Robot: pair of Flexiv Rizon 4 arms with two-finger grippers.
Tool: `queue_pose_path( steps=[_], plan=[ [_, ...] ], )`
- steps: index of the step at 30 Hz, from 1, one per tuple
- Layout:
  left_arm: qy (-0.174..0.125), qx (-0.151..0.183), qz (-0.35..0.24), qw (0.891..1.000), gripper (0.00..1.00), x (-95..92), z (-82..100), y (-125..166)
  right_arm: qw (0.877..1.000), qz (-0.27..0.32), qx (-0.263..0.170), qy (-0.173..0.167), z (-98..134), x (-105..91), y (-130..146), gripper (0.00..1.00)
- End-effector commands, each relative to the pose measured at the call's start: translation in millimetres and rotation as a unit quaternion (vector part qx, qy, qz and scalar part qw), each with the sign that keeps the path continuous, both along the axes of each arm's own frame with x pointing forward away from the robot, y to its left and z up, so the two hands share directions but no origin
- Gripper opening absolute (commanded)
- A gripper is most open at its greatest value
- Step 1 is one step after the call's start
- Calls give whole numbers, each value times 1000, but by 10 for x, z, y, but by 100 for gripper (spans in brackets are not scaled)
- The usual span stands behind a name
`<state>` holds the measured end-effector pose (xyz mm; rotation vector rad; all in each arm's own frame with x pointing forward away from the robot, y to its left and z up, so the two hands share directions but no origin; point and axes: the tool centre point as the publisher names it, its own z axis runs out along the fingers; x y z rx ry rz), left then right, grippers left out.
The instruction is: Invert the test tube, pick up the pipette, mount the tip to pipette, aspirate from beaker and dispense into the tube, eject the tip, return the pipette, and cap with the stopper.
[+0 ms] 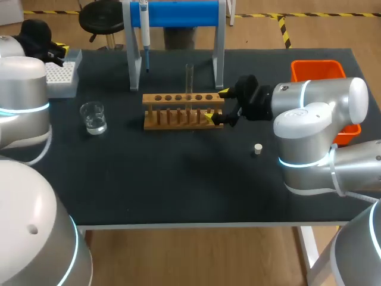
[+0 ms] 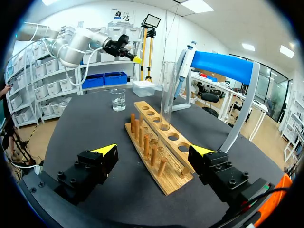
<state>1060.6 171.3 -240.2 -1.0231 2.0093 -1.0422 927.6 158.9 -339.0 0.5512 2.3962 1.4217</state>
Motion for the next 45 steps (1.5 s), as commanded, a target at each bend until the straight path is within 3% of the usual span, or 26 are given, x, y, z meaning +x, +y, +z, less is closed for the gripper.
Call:
queue_pose_path(
  steps=[1,17,24,34,38,45],
  plan=[
    [15,-9,-26,1000,0,-138,111,78,1000,0,-1,1,6,3,0,100],
    [15,-9,-26,1000,0,-138,111,78,1000,0,-1,1,6,3,0,100],
    [22,20,-149,988,0,-625,449,-552,1000,0,-1,1,6,3,0,100],
    [51,41,-268,961,0,-1241,841,-1335,1000,0,-1,1,6,3,0,100],
    [71,33,-302,950,0,-1418,910,-1609,1000,0,-1,1,6,3,0,100],
    [95,25,-324,941,0,-1693,962,-2048,1000,0,-1,1,6,3,0,100]
  ],
)
